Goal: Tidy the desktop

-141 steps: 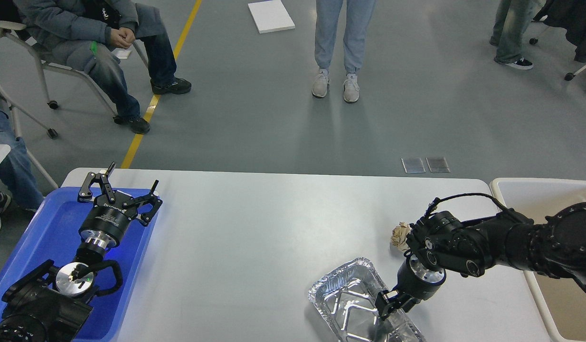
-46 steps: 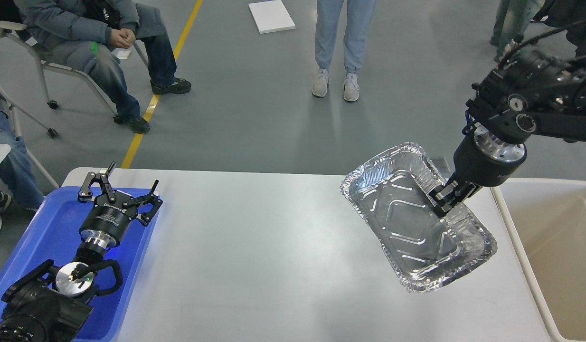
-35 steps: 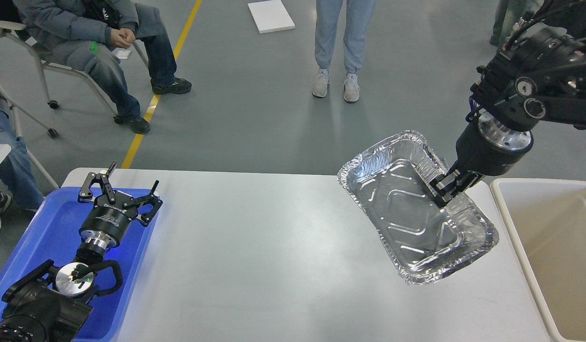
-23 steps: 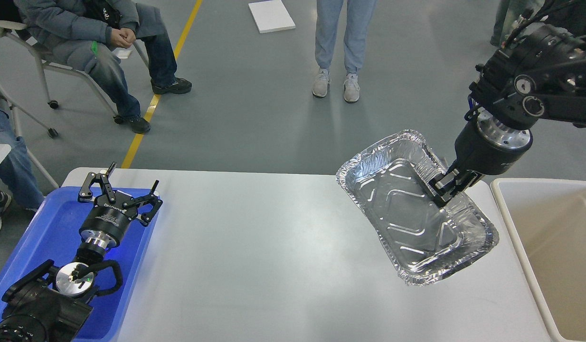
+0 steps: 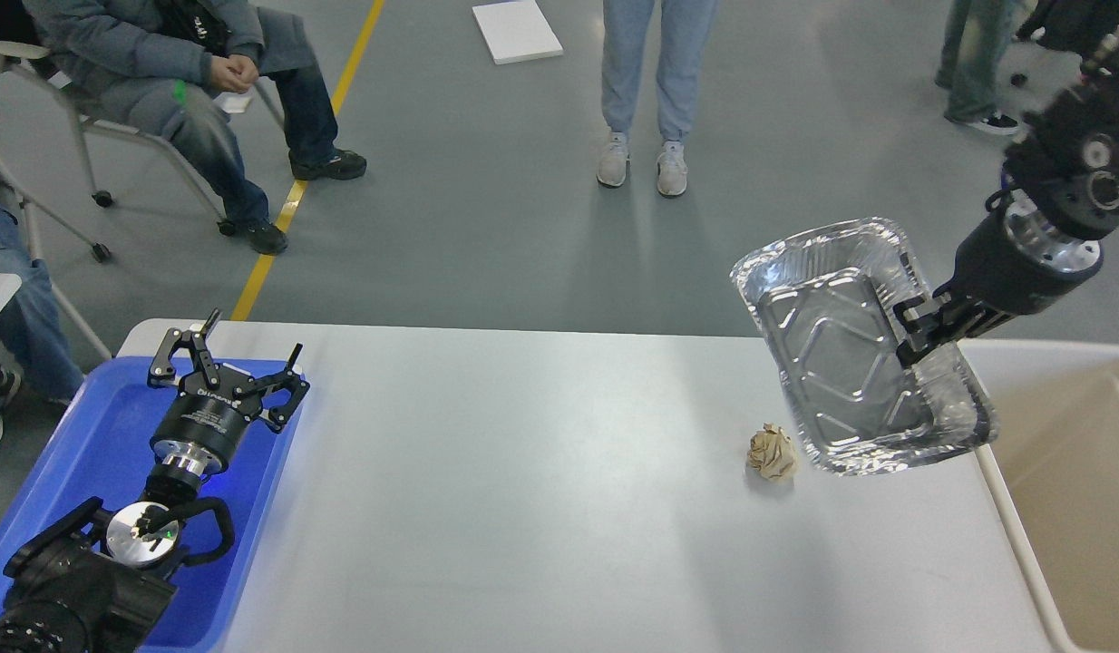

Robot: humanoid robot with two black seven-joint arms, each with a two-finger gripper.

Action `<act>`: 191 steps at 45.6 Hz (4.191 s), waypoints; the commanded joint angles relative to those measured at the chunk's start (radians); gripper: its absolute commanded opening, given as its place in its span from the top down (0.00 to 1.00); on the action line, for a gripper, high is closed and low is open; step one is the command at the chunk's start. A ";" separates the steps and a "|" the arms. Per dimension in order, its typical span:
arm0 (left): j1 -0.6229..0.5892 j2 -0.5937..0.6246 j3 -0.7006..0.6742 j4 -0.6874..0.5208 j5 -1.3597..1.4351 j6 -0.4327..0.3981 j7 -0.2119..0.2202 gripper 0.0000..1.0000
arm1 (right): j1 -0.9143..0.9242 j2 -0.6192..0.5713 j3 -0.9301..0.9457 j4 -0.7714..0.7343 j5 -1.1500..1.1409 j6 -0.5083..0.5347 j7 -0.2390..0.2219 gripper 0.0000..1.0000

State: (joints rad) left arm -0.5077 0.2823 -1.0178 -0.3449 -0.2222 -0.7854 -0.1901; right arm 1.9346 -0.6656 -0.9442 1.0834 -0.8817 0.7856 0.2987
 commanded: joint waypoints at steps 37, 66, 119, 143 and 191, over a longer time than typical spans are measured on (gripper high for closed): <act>0.000 0.000 0.001 0.000 0.000 0.000 -0.002 0.00 | -0.643 -0.178 0.013 -0.669 0.466 -0.264 -0.013 1.00; 0.000 0.000 -0.001 0.000 0.000 0.000 -0.002 0.00 | -1.005 -0.048 0.215 -0.899 0.487 -0.562 -0.194 1.00; 0.000 0.000 -0.001 0.000 0.000 0.000 -0.002 0.00 | -1.180 0.047 0.441 -0.981 0.472 -0.660 -0.233 0.59; 0.000 0.000 -0.001 0.000 0.000 0.000 -0.002 0.00 | -1.050 0.004 0.456 -0.930 0.487 -0.675 -0.231 0.01; 0.000 0.000 -0.001 0.000 0.000 0.000 0.000 0.00 | -0.024 -0.266 0.009 -0.373 0.472 -0.431 -0.231 0.00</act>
State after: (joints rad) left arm -0.5077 0.2823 -1.0180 -0.3451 -0.2221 -0.7854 -0.1904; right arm 1.6724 -0.9313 -0.7256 0.5904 -0.4082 0.3151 0.0672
